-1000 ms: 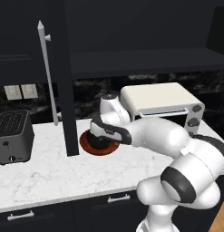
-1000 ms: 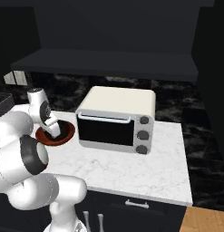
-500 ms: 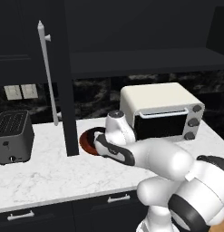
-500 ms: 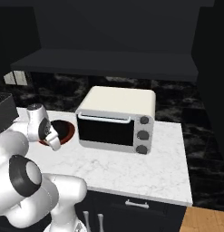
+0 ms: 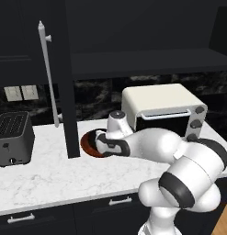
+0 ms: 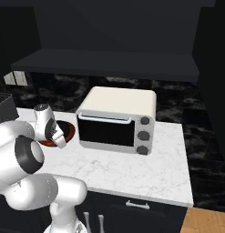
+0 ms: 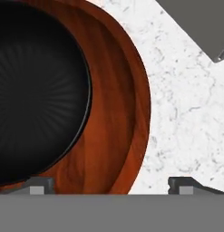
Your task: Pick up the bowls on the counter and stack them on top of one another in the open cabinet. Place the smaller bowl on top of the larger bowl.
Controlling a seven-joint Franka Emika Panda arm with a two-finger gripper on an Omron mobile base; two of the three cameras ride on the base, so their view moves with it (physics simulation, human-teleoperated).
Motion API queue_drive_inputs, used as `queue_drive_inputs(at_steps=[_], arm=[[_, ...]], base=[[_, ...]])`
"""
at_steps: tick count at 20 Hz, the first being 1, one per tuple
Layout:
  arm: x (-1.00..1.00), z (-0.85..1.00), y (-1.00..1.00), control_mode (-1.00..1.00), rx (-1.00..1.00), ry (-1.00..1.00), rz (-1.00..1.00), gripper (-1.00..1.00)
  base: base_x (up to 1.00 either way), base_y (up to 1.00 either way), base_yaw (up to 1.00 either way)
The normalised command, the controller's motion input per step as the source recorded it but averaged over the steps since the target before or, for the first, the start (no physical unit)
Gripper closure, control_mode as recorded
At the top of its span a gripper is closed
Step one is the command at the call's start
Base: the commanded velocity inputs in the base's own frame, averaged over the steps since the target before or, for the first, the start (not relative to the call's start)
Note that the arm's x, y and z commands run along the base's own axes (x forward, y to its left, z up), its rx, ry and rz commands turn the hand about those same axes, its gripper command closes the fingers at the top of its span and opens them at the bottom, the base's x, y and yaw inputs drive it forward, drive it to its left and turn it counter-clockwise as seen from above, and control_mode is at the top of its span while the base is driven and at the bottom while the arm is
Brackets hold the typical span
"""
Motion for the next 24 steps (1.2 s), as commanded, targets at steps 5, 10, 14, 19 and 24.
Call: queue_drive_inputs(at_steps=[5,10,14,19,24], arm=[[0.01,-0.33,0.13,-1.00,-0.04,0.00,0.00,-1.00],[0.00,-0.25,0.08,-1.00,-0.01,0.00,0.00,1.00],[0.00,-0.05,0.00,-1.00,0.00,0.00,0.00,1.00],[-0.16,0.11,0.00,-1.00,0.00,-0.09,0.00,1.00],[-0.57,0.65,-0.04,-1.00,0.00,-0.18,-0.07,1.00]], base=[[0.00,0.00,0.00],[0.00,0.00,0.00],[0.00,0.00,0.00],[0.00,0.00,0.00],[0.00,0.00,0.00]])
